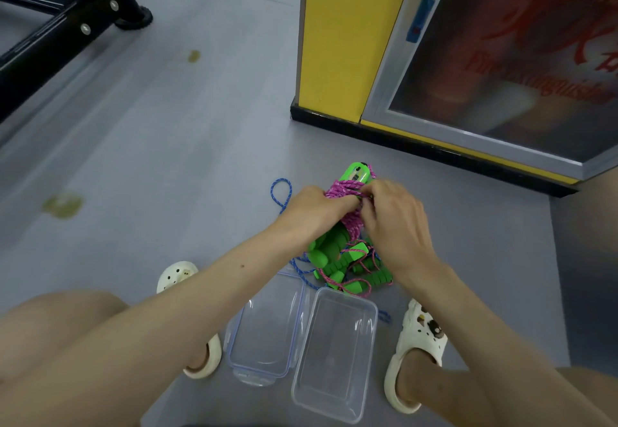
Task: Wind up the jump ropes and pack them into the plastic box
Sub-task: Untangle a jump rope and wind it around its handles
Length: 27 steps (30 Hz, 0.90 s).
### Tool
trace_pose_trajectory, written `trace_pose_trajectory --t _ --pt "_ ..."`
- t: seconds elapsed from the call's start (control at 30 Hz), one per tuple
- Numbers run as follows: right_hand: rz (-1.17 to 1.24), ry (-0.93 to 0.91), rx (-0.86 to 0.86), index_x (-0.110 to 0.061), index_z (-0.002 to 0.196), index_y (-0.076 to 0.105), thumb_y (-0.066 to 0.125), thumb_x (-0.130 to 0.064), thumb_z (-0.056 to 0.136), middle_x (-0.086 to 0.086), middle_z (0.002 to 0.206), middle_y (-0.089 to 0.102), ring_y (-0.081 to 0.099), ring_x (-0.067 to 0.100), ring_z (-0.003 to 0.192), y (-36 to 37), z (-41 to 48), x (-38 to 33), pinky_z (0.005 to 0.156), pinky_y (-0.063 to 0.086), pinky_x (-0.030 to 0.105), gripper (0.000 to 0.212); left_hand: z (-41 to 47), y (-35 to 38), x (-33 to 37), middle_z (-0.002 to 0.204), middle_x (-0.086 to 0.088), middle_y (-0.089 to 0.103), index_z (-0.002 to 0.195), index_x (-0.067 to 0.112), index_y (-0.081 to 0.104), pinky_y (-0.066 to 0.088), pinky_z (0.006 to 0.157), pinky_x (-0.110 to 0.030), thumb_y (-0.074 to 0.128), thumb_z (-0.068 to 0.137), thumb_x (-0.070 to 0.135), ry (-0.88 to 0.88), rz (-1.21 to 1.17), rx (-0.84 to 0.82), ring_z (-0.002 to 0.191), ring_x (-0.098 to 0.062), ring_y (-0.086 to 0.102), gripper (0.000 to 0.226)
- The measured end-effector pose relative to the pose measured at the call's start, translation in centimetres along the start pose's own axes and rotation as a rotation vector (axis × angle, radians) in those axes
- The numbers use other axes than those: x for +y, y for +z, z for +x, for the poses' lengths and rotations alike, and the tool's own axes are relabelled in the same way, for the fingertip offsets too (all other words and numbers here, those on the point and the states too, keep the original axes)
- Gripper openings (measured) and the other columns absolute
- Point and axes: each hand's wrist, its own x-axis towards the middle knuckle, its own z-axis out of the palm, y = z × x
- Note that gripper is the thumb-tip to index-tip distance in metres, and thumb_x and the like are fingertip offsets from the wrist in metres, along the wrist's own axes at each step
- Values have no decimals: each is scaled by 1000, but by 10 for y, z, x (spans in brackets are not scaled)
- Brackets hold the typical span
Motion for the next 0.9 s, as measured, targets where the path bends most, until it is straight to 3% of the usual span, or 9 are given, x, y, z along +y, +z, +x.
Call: trace_pose_trajectory --t 0.07,0.17,0.27,0.33,0.43,0.53,0.67,0.8,0.9 --pt "-24 54 2 -4 97 60 49 -6 91 12 93 62 56 30 85 -2 1 0 70 39 38 13 0 2 3 60 -1 56 56 18 49 52 70 -36 59 56 44 9 18 -8 64 -23 57 28" --pt "140 77 72 -6 100 69 60 -8 89 11 94 68 62 29 86 -9 4 2 76 46 35 15 2 -2 5 63 -5 61 58 15 56 56 73 -42 59 53 43 -2 -11 -35 67 -27 64 29" --pt "447 94 -144 -13 104 72 66 -5 84 0 81 66 64 18 74 -15 9 10 77 52 31 23 8 -13 0 81 -18 70 80 5 63 58 69 -53 67 63 36 -75 -53 -83 74 -34 70 36" --pt "567 89 -257 -20 108 70 67 -1 83 -7 77 60 62 12 72 -19 10 16 77 53 30 32 11 -22 -1 85 -25 69 97 -4 60 59 63 -51 65 77 25 -119 -99 -176 66 -36 68 36" --pt "486 12 -221 -19 103 72 72 -6 79 -6 76 57 56 12 73 -19 9 21 72 47 23 28 12 -33 -2 84 -25 69 106 -8 59 59 63 -44 63 80 23 -131 -68 -256 62 -34 67 40" --pt "444 -83 -221 -13 92 72 76 -9 75 -5 73 50 47 6 65 -18 7 20 62 37 15 18 8 -36 -3 79 -25 69 104 -11 60 57 51 -36 59 85 21 -166 -15 -318 55 -32 66 38" --pt "454 -165 -319 -9 79 68 78 -17 73 -2 78 47 42 1 69 -23 7 21 63 32 11 15 0 -46 1 76 -26 66 97 -10 61 54 46 -31 52 91 20 -208 47 -456 53 -30 64 32" --pt "250 -404 -228 -7 74 56 69 -24 78 2 78 48 38 9 74 -17 -7 10 68 33 23 21 -5 -56 3 71 -24 67 93 -7 61 52 44 -29 49 93 21 -211 100 -489 49 -28 64 30" --pt "170 -348 -96 -10 75 51 64 -23 85 -4 75 44 41 13 69 -17 -10 10 63 35 28 21 -5 -53 3 68 -19 69 95 -4 60 52 43 -27 49 93 22 -206 -31 -417 49 -26 65 28"
